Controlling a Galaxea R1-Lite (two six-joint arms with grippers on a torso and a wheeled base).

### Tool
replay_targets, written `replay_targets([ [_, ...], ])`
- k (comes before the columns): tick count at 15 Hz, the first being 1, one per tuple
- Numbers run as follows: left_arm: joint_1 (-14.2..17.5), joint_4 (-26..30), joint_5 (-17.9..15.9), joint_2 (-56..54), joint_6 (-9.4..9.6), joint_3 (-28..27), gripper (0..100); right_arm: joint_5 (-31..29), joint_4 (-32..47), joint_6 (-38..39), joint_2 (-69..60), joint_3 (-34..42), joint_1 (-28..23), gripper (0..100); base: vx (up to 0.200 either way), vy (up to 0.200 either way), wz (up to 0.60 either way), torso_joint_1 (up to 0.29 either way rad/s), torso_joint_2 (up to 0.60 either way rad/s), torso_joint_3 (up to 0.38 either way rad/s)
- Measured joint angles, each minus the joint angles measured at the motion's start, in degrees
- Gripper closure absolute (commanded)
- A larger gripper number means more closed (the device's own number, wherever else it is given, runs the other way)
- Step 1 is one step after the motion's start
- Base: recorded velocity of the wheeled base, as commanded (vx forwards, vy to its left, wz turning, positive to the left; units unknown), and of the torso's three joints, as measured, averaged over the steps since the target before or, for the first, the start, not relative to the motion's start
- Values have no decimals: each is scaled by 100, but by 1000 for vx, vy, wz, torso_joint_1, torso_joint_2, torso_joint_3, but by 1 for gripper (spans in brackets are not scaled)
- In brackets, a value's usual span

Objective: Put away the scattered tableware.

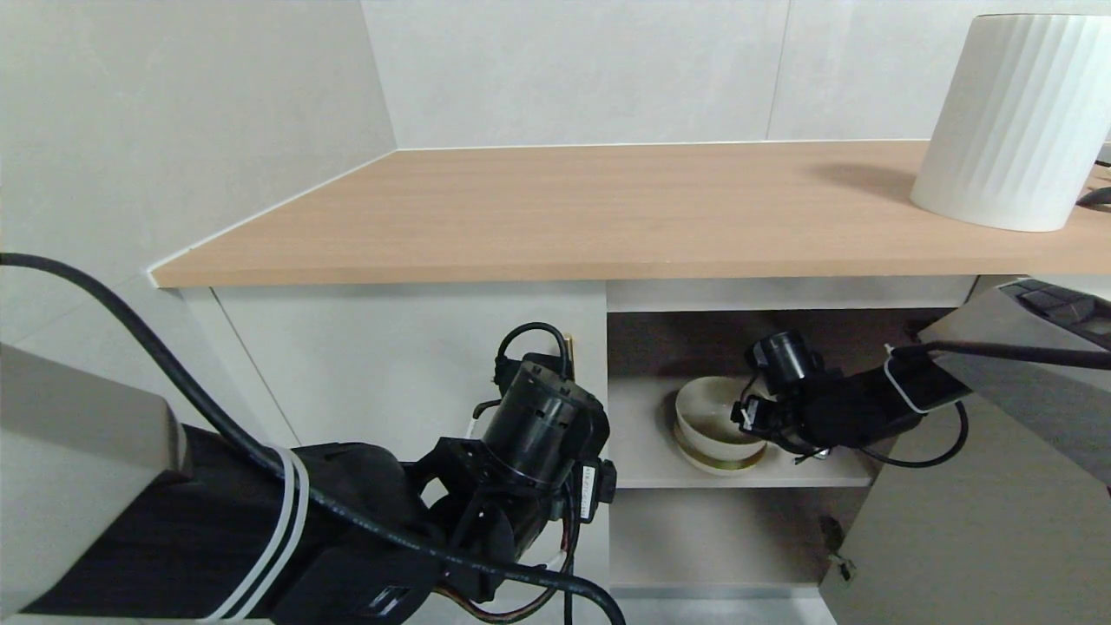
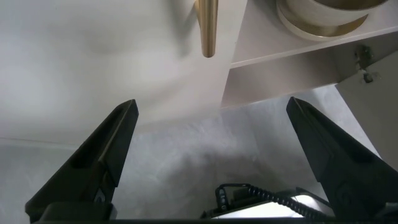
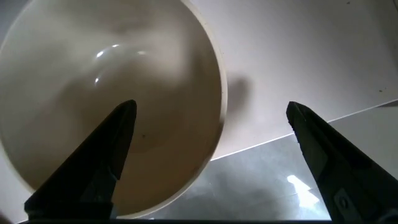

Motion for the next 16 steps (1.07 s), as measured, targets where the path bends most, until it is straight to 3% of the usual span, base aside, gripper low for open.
replay_targets([
  [6,57,0,0,-45,0,4,0,63,24,2,-457,389,323,0,0,0,0,0,0,0],
  [12,182,11,-9,-306,5,76,0,877,300,-318,-1849,1420,944,0,0,0,0,0,0,0],
  [16,193,26,-68,-612,187,306,0,1035,989,-703,-2743,1610,1232,0,0,0,0,0,0,0],
])
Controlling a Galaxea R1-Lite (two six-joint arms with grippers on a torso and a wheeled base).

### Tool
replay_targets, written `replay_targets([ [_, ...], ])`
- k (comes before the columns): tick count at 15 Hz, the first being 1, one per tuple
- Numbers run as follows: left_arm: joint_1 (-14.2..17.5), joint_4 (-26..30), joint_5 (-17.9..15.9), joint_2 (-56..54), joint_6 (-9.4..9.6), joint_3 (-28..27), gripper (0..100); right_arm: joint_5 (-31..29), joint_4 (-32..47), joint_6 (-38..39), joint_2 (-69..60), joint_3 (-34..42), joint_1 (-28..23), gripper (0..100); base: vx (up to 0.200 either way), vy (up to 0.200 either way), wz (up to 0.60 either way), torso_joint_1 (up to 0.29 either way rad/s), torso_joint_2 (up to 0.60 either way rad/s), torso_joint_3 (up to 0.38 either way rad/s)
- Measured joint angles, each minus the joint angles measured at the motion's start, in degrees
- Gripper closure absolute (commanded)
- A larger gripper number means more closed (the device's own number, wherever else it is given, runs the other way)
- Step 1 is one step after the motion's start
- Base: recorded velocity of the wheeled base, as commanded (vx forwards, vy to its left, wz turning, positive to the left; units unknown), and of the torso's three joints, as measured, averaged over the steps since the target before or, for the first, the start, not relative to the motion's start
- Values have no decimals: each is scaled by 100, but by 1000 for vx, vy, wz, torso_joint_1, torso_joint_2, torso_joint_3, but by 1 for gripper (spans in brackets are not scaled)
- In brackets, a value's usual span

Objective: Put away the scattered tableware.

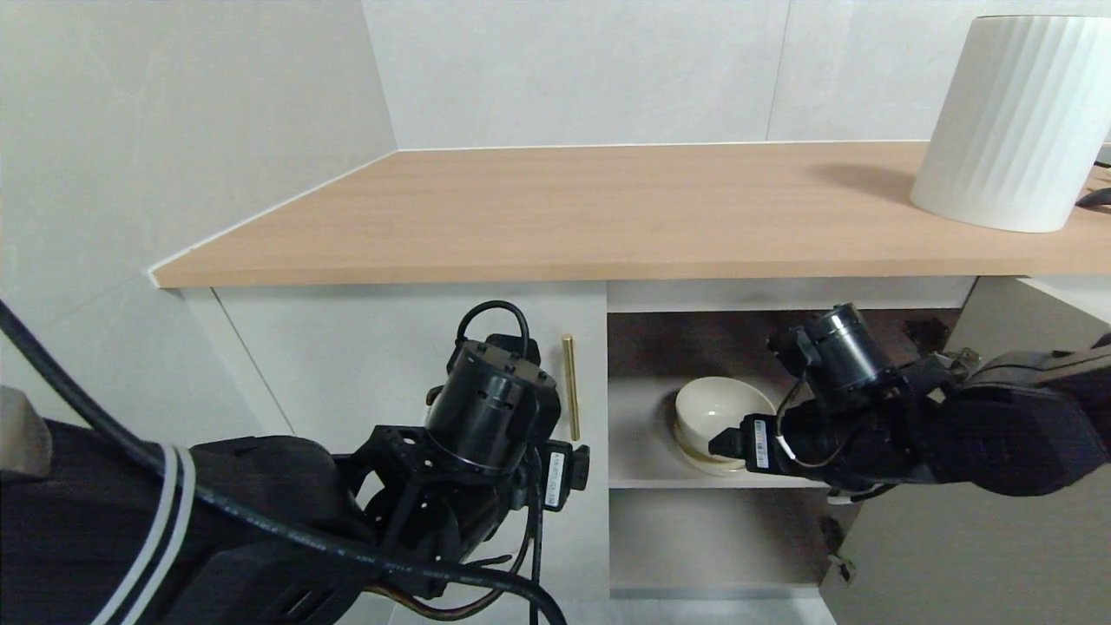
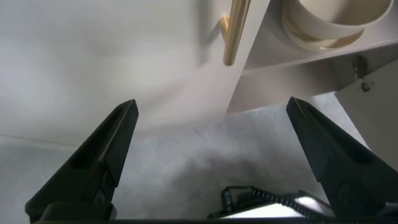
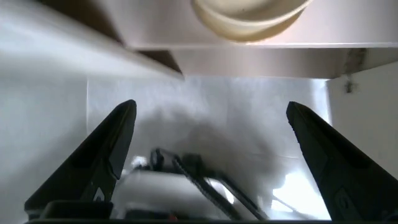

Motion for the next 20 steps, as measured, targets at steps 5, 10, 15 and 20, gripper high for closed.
replay_targets([
  [5,0,-6,-17,-190,-9,122,0,21,668,-340,-892,105,377,0,0,0,0,0,0,0],
  [10,-5,-15,-20,-182,-20,119,0,18,672,-345,-975,107,418,0,-200,0,0,1,4,0],
  [15,0,-17,-17,-149,-22,118,0,18,670,-354,-945,121,422,0,-200,0,0,3,3,2],
  [20,0,-17,-13,-118,-22,116,0,18,666,-367,-920,126,430,0,-200,0,0,3,4,2],
])
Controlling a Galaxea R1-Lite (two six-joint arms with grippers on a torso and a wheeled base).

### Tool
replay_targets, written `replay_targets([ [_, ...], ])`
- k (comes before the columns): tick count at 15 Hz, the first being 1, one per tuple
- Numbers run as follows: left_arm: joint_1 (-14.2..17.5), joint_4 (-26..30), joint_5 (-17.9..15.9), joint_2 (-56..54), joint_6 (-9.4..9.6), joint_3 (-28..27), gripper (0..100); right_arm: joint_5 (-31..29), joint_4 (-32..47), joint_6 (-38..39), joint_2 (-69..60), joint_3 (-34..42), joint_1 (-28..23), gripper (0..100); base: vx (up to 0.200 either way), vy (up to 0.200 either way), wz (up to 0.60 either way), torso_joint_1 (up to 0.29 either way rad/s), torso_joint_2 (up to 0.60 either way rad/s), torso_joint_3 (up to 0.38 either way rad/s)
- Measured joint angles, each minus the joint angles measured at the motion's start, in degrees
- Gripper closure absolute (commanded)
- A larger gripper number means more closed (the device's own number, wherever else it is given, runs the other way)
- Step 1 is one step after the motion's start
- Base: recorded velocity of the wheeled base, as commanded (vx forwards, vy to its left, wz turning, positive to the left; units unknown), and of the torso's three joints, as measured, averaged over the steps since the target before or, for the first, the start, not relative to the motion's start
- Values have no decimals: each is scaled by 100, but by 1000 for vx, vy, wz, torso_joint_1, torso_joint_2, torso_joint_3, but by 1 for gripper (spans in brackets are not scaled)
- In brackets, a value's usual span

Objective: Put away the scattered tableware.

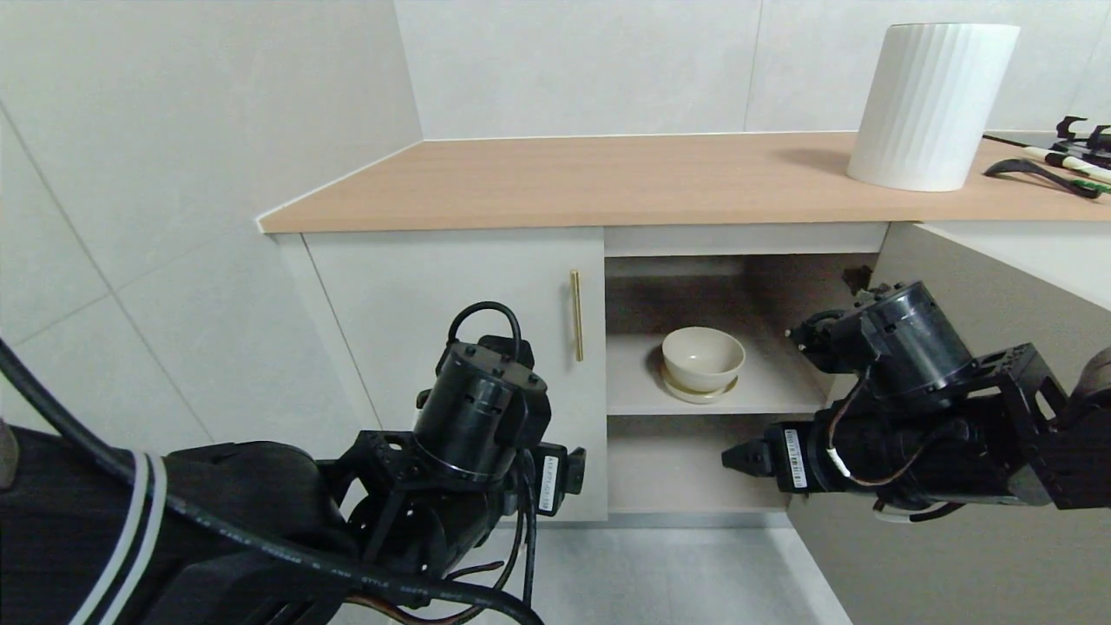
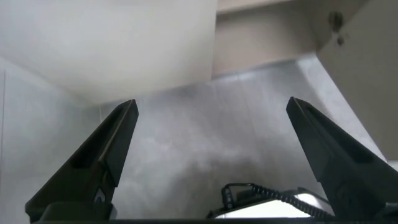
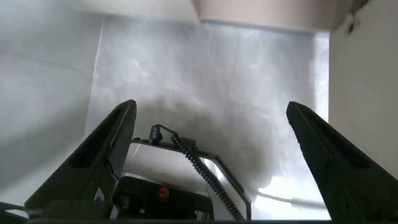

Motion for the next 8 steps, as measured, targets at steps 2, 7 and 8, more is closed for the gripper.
replay_targets([
  [2,0,2,0,10,5,0,0,0,2,-2,4,0,0,0,-200,0,0,5,5,2],
  [7,0,2,2,46,2,2,0,-13,16,-2,-33,11,30,0,-200,0,0,3,5,8],
  [8,2,-2,2,51,2,2,0,-16,38,-2,-77,15,52,0,0,0,0,0,0,0],
])
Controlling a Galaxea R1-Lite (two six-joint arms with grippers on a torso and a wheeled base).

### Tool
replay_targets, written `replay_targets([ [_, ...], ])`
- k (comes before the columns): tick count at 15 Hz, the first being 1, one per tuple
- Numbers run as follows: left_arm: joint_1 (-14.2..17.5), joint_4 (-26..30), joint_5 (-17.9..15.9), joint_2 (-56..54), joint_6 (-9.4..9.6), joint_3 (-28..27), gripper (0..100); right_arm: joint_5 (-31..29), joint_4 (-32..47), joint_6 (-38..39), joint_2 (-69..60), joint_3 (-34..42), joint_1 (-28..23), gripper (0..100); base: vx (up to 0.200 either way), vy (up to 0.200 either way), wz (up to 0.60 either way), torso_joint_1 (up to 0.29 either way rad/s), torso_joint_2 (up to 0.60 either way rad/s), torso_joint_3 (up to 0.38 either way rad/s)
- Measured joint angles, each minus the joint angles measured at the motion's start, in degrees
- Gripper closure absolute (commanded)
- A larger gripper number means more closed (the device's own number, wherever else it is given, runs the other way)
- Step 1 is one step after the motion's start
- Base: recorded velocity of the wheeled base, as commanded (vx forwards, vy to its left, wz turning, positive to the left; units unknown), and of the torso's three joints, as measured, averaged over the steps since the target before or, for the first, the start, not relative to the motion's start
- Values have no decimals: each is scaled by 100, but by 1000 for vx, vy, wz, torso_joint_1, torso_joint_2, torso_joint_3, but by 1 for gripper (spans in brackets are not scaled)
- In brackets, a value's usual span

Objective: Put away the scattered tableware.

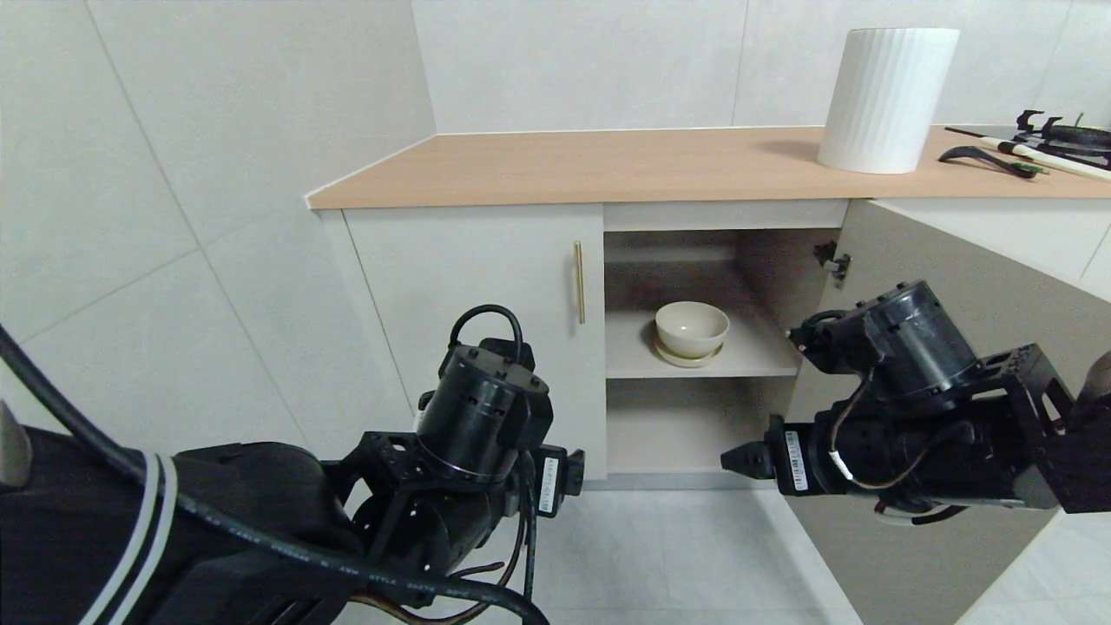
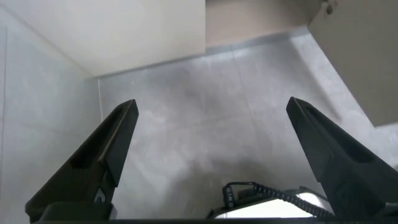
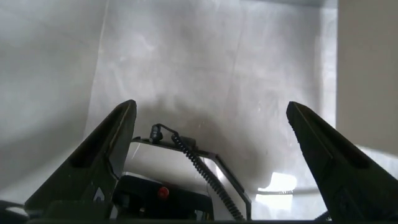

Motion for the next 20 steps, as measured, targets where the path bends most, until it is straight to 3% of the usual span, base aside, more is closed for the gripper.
replay_targets([
  [3,-10,-2,5,17,-6,-2,0,-2,424,11,-247,66,35,0,0,0,0,0,0,0],
  [10,17,-6,20,4,6,-16,0,-38,560,78,-1191,1172,-45,0,0,0,0,0,0,0],
  [13,21,-2,27,55,16,-29,0,-46,584,93,-1442,1287,-155,0,0,-200,0,4,-1,2],
  [20,20,-6,30,179,9,-51,0,-39,591,-247,-1598,1292,-1056,0,0,-200,0,6,3,2],
])
